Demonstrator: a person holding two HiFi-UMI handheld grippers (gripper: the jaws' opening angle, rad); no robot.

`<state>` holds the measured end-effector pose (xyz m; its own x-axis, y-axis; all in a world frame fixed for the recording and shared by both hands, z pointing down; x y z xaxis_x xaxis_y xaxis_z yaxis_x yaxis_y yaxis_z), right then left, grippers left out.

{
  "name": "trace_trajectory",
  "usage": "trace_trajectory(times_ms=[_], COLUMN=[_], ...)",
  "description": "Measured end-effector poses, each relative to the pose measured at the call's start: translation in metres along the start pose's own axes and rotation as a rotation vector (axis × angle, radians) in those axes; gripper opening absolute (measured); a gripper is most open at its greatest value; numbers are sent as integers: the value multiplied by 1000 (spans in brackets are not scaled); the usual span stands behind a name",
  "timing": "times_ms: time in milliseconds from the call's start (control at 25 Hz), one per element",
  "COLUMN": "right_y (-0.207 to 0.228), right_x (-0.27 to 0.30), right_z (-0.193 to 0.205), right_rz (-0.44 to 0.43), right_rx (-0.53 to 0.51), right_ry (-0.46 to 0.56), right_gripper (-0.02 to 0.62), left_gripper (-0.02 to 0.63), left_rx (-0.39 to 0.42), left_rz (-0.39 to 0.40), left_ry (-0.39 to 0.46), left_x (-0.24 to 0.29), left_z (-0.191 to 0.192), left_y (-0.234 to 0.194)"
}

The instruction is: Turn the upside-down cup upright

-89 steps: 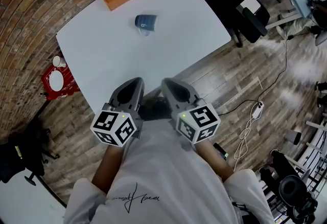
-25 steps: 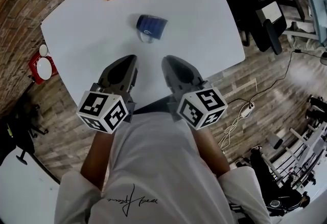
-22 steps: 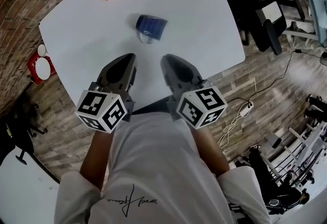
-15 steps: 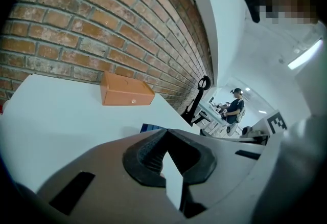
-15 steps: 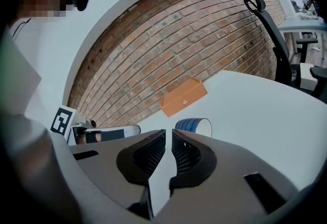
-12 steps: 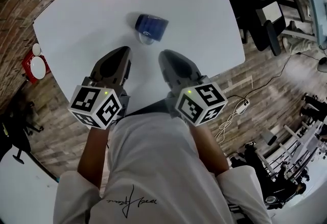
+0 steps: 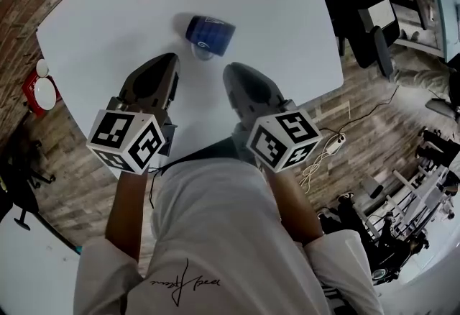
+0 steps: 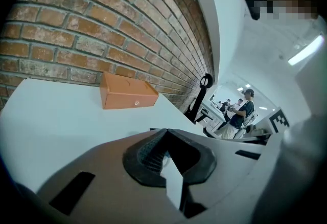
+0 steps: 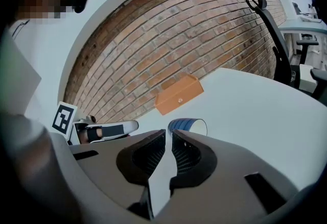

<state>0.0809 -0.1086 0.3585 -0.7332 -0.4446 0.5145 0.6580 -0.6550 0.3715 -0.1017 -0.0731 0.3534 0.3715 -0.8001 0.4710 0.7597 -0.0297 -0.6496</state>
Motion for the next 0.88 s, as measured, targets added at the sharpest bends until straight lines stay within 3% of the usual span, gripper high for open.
trace_trajectory(times_ms=[880], right_y=[27], right_x=[30], right_z=[6], right_rz=[18], right_rx=[110], right_ry=[-55], right_gripper=[23], left_gripper=[9], left_rx=[-21], left_rz=[7], left_ry=[-81], left_x=[50], left_z=[4], left_y=[-22])
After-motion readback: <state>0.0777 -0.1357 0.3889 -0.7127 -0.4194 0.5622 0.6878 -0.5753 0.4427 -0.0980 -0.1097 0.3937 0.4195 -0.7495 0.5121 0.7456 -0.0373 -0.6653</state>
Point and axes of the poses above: the fingertips, and each gripper's own axes: x forward along the fingers, y to its right, z out of its underside, the point moved 7 cm from there along -x, backward along the fingers, and after that the axes turned 12 degrees about -x, right-handed, at the moved point
